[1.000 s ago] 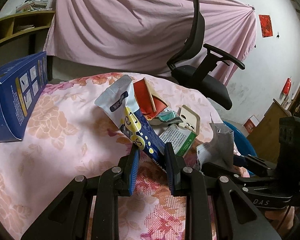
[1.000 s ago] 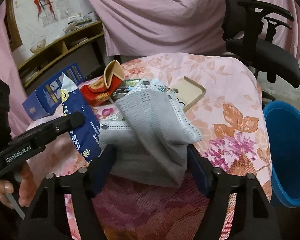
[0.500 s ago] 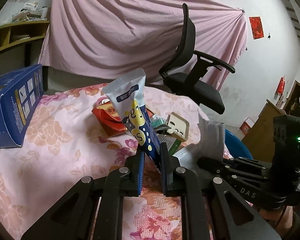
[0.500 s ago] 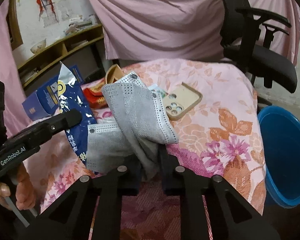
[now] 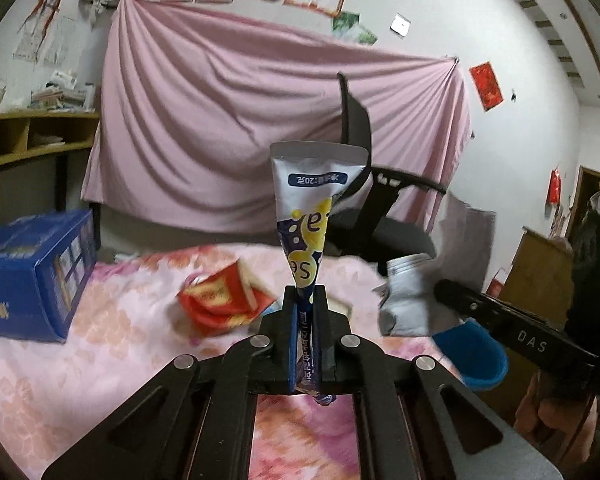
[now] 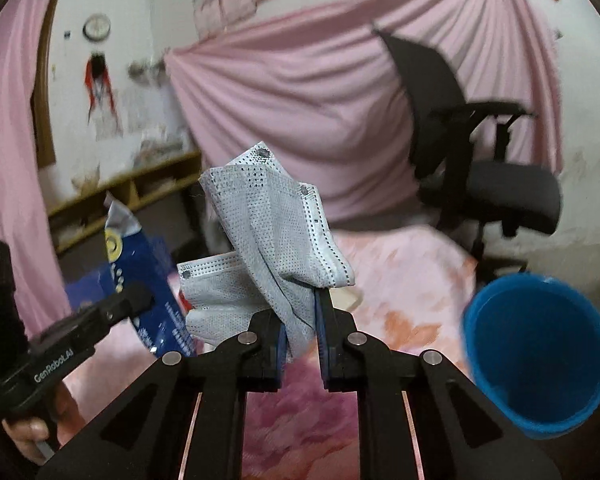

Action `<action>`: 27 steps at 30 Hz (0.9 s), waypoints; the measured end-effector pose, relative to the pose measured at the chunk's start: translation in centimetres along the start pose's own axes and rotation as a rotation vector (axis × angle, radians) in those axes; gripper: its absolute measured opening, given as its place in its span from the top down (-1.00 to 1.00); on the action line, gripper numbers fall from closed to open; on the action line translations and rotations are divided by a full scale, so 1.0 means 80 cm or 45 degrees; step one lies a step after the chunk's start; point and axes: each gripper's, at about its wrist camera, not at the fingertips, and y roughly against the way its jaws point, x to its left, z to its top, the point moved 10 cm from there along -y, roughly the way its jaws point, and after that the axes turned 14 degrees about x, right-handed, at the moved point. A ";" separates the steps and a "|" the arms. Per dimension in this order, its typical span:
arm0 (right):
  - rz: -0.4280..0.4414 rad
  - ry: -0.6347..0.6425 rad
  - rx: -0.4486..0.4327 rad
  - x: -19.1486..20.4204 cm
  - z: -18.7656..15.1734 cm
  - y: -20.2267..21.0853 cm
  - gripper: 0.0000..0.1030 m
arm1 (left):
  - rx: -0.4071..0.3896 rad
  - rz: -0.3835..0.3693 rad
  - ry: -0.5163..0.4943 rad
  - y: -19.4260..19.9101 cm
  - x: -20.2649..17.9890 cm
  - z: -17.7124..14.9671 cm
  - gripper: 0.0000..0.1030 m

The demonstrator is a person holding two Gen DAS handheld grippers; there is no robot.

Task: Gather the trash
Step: 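Carry wrapper and mask to the blue bucket and open both tools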

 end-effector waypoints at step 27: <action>-0.507 -0.566 -0.093 -0.286 -0.024 0.081 0.73 | 0.504 -0.332 -0.122 -0.225 -0.266 0.027 0.92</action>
